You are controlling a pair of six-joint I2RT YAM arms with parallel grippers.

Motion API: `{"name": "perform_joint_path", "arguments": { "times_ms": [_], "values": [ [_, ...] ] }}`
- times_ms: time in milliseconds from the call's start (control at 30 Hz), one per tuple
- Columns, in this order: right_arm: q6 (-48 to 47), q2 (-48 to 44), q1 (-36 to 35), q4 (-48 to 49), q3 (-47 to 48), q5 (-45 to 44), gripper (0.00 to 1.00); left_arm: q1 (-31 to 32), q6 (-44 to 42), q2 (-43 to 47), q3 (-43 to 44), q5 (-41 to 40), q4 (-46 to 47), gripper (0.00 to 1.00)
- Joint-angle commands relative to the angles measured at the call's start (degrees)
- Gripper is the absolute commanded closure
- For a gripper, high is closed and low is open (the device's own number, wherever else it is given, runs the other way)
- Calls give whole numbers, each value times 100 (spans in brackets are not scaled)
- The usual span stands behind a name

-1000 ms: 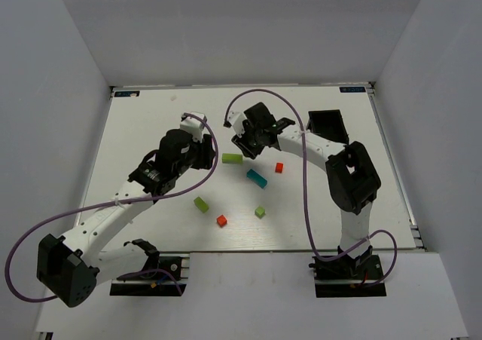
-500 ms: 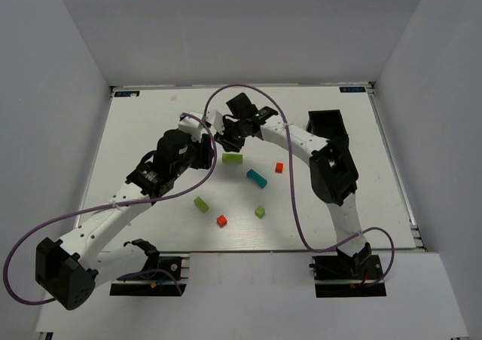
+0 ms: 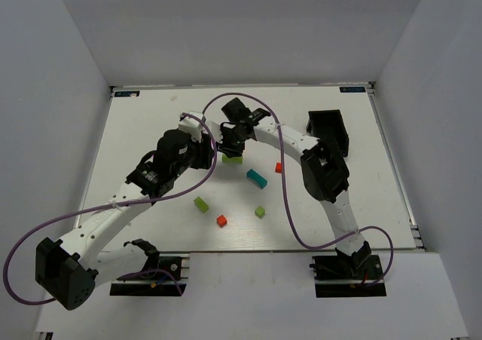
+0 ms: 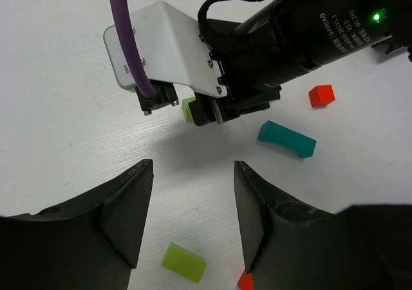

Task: Build the wood block tower

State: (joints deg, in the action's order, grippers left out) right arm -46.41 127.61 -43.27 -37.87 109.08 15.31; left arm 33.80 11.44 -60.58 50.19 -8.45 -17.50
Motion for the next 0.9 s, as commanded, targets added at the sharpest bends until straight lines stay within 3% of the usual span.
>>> {"name": "perform_joint_path", "arguments": {
  "times_ms": [0,867],
  "values": [
    [-298,79,-24,-194,333,24,72,-32,-19,143,-1,-121,106,36],
    [-773,695,-68,-757,1142,218,68,-32,-72,318,-1,-236,159,36]
  ]
}}
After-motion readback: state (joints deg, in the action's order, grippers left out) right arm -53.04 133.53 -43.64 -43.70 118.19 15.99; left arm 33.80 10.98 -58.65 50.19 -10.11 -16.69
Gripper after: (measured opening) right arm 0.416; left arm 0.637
